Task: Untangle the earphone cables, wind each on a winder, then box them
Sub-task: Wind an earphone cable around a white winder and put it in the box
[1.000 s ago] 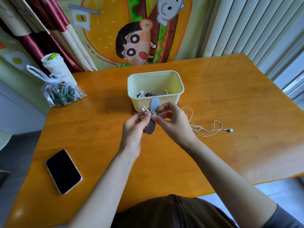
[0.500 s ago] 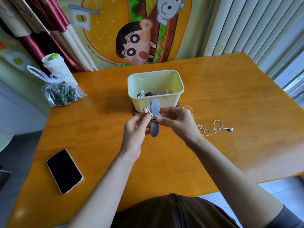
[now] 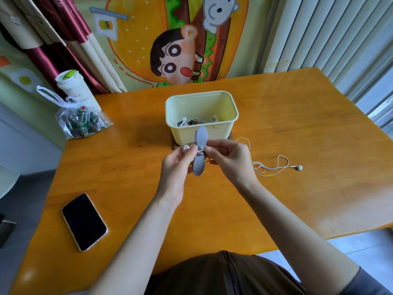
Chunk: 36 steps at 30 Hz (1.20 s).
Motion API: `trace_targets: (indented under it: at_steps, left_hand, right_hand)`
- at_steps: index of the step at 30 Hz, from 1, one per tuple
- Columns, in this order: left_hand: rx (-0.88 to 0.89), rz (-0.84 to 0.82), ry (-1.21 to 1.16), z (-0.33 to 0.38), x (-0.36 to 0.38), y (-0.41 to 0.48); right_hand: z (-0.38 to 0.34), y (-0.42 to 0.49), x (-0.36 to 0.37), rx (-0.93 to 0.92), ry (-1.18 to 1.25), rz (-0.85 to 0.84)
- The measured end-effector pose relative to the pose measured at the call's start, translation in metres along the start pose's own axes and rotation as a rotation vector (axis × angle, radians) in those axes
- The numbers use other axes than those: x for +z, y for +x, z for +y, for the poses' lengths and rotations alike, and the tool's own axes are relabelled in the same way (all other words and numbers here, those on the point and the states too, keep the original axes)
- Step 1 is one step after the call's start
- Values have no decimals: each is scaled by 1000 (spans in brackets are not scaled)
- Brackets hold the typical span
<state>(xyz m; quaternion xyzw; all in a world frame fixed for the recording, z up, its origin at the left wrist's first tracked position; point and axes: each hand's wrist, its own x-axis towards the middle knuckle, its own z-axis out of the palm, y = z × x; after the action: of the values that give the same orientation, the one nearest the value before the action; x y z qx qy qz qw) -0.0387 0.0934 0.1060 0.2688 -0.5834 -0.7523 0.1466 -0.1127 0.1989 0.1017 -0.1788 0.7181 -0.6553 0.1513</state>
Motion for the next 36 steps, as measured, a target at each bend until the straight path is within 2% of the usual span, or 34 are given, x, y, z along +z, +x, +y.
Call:
trace_targets:
  at_steps: [8, 13, 22, 29, 36]
  left_hand:
    - [-76, 66, -37, 1, 1, 1]
    - [-66, -37, -56, 0, -1, 2]
    - [-90, -67, -65, -2, -6, 6]
    - [-105, -41, -151, 1, -6, 6]
    - [-116, -74, -110, 5, -15, 8]
  right_hand:
    - [5, -3, 3, -71, -173, 55]
    - [6, -4, 2, -70, -146, 76]
    - [7, -4, 3, -96, -204, 68]
    - [9, -4, 4, -74, -164, 43]
    - [8, -4, 3, -3, -32, 3]
